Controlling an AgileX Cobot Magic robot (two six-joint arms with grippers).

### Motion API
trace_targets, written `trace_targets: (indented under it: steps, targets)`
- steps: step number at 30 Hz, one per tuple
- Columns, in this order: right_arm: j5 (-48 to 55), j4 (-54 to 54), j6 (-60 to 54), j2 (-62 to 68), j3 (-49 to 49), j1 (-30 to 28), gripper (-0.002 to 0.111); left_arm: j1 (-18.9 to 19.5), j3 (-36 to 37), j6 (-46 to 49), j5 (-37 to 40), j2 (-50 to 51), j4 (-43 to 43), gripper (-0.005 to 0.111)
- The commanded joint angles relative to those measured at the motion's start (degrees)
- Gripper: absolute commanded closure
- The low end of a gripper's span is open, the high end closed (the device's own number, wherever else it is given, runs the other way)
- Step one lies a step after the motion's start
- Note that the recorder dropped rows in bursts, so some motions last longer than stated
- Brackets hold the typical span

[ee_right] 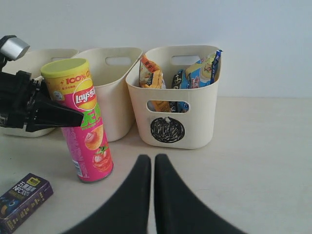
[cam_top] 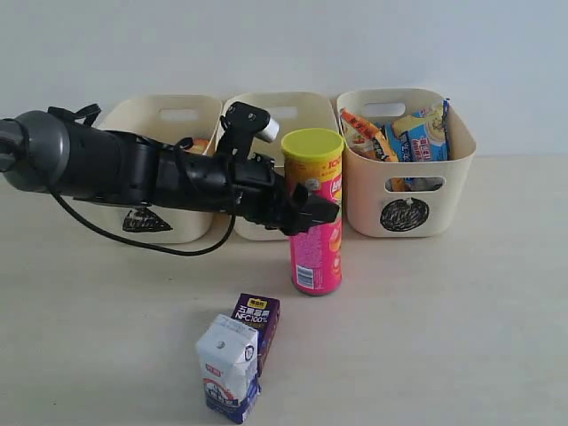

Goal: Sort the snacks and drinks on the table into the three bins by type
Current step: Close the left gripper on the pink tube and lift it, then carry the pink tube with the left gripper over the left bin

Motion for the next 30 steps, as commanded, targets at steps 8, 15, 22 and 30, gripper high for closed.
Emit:
trace_targets:
  steps: [8,15,22,30]
  targets:
    - [-0.3,-0.2,-0.1,-0.2,0.1,-0.1,0.108,-0.4,-0.4,-3.8,0.4,-5.0,-0.5,0.103]
    - [-0.3,-0.2,-0.1,-0.2,0.1,-0.1,0.108,-0.4,-0.3,-11.9,2.9,-12.7,2.2,0.103]
    - [-0.3,-0.2,-0.1,-0.2,0.1,-0.1,0.108,-0.2,-0.3,-23.2,4.4,-23.1,19.8,0.103]
    - [-0.3,-0.2,-0.1,-0.2,0.1,-0.1,0.108,3.2,-0.3,-47.8,-10.2,-33.6,41.8,0.103]
